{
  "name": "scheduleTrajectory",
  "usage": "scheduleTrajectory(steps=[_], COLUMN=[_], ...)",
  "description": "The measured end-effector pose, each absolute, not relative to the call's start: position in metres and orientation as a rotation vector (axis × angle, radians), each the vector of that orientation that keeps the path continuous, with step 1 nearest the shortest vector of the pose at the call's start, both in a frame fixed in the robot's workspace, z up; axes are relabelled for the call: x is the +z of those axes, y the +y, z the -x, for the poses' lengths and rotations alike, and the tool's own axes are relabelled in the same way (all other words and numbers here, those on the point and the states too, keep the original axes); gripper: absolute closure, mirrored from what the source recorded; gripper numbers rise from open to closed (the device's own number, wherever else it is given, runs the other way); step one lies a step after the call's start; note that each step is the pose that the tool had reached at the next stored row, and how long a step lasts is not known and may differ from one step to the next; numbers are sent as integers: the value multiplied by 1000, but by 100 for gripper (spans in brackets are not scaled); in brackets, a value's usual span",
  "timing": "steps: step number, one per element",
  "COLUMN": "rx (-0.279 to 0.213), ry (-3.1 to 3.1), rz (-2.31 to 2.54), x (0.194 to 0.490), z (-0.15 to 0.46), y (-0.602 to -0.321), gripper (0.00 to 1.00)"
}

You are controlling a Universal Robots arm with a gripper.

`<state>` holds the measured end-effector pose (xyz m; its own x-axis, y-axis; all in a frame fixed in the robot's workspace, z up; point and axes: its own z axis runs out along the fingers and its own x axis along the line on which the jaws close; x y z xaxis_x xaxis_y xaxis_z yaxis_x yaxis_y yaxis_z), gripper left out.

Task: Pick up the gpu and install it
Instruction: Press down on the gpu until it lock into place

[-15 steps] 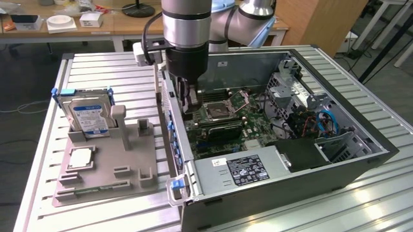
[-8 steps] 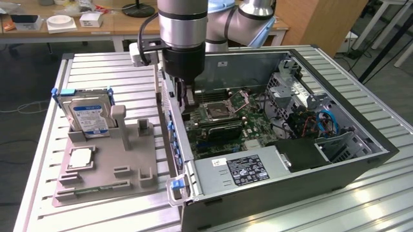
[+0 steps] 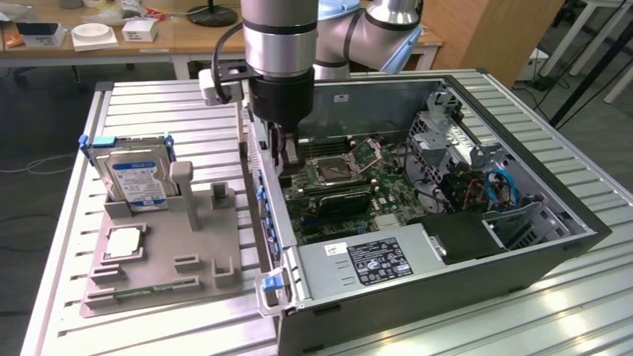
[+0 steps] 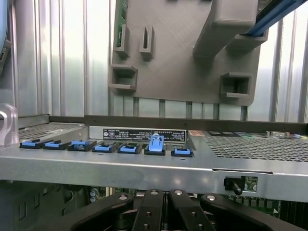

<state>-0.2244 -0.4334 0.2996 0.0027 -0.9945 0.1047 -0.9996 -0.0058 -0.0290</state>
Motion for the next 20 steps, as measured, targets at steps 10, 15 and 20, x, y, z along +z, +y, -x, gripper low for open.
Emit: scheduleTrajectory(steps=[10,15,20], rx=[135,120,121], ry=[-2173,-2165,-2166], rz=[-2182,-2177,-2177], x=[301,317,317], z=[219,218,218], y=[-433,-434,-434], gripper=[89,89,89])
